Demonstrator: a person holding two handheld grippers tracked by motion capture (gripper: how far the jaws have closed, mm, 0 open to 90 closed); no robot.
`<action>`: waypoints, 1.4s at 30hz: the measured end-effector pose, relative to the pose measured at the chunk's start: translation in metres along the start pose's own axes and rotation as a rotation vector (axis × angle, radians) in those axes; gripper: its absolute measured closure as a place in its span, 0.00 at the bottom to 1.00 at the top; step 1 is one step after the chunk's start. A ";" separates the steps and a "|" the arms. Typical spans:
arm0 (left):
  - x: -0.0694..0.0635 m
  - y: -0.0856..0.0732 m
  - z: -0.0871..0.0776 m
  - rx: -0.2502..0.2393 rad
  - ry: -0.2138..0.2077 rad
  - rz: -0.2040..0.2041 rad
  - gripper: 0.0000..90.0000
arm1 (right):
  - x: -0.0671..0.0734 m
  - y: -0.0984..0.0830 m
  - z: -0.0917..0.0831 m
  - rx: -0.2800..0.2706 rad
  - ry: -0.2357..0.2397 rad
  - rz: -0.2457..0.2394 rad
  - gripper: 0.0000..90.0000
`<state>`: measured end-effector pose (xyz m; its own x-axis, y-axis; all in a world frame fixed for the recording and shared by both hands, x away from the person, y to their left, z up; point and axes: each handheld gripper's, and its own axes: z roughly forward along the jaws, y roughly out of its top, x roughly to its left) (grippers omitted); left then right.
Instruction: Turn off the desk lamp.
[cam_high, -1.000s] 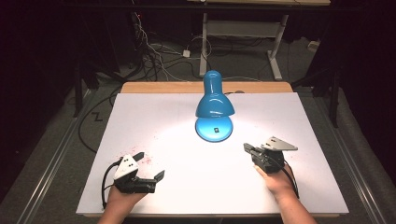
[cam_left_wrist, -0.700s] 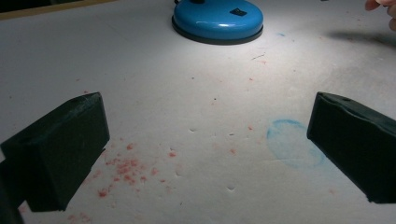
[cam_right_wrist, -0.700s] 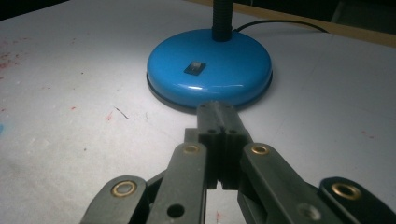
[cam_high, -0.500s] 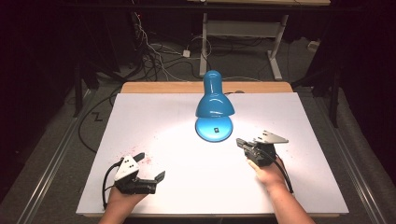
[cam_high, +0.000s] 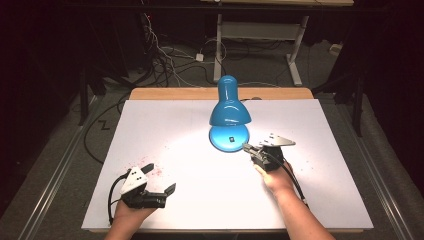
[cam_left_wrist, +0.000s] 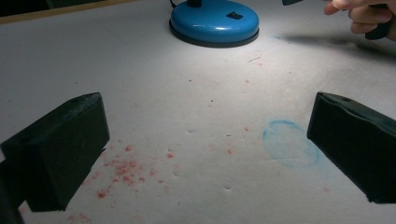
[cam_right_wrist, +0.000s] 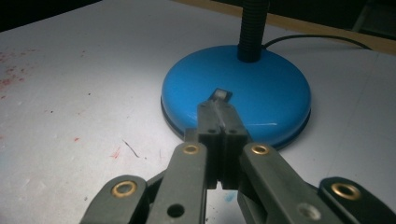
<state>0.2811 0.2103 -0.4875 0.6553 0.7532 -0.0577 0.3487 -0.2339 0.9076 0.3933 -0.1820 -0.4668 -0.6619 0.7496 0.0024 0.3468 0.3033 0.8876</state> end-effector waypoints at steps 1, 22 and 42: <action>0.000 0.000 0.000 -0.001 -0.001 0.000 0.00 | 0.001 0.002 0.002 -0.003 -0.002 -0.003 1.00; 0.002 -0.001 -0.002 -0.005 0.001 -0.008 0.00 | -0.001 0.018 0.045 0.004 -0.020 -0.005 1.00; 0.002 -0.001 -0.004 -0.010 0.003 -0.012 0.00 | -0.003 0.018 0.062 0.028 -0.029 0.022 1.00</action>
<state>0.2796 0.2149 -0.4867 0.6492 0.7576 -0.0676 0.3499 -0.2186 0.9109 0.4428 -0.1423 -0.4797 -0.6347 0.7727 0.0077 0.3792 0.3027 0.8744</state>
